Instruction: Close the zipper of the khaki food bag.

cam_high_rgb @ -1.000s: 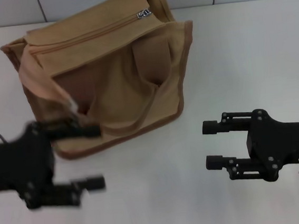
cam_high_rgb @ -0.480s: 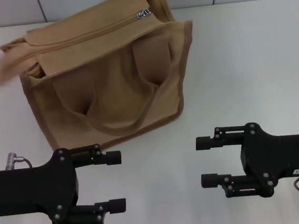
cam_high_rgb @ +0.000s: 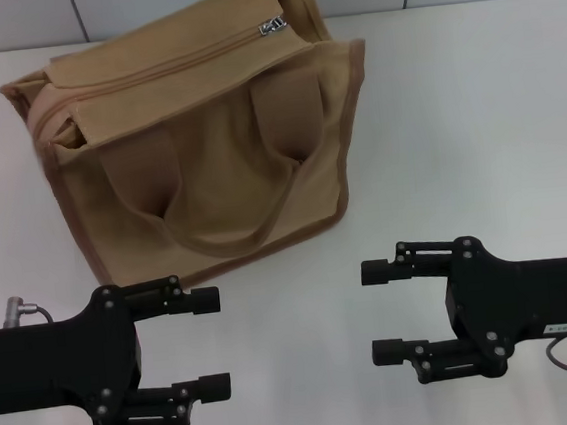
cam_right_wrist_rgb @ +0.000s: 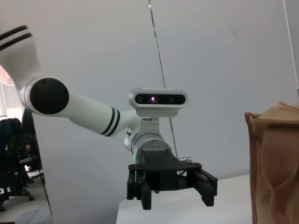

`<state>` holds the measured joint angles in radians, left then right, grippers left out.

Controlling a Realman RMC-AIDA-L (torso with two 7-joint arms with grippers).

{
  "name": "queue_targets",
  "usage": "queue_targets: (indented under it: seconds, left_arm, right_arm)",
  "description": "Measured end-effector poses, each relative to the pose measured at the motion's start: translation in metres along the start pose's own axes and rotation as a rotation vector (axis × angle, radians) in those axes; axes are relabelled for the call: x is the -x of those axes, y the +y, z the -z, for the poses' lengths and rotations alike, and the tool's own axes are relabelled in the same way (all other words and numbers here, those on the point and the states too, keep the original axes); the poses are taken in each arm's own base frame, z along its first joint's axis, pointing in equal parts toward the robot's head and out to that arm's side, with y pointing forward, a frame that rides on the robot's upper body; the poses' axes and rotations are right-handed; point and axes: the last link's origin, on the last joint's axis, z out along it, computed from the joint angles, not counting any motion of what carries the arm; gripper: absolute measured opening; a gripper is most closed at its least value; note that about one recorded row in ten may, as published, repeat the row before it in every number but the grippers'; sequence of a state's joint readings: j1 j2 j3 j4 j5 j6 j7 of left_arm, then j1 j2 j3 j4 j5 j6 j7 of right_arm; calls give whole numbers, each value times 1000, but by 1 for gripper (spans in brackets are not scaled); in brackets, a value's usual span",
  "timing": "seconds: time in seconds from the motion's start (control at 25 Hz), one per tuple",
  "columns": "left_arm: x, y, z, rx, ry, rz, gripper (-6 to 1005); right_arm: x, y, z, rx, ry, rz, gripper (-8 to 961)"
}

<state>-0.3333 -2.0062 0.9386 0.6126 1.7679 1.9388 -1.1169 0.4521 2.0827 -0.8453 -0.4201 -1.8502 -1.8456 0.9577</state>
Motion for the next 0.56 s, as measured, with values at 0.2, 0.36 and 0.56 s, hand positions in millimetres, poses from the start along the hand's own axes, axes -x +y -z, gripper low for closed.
queue_targets:
  seconds: [0.2,0.36,0.56]
  left_arm:
    - [0,0,0,-3,3,0,785]
    - [0,0,-1,-1,5,1,785]
    - [0,0,-2,1,6,0,785]
  right_arm:
    - [-1,-2,-1,-10,10,1,726]
    - [-1,-3,-1,-11,11,3,726]
    - [-1,-3,-1,-12,9,4,725]
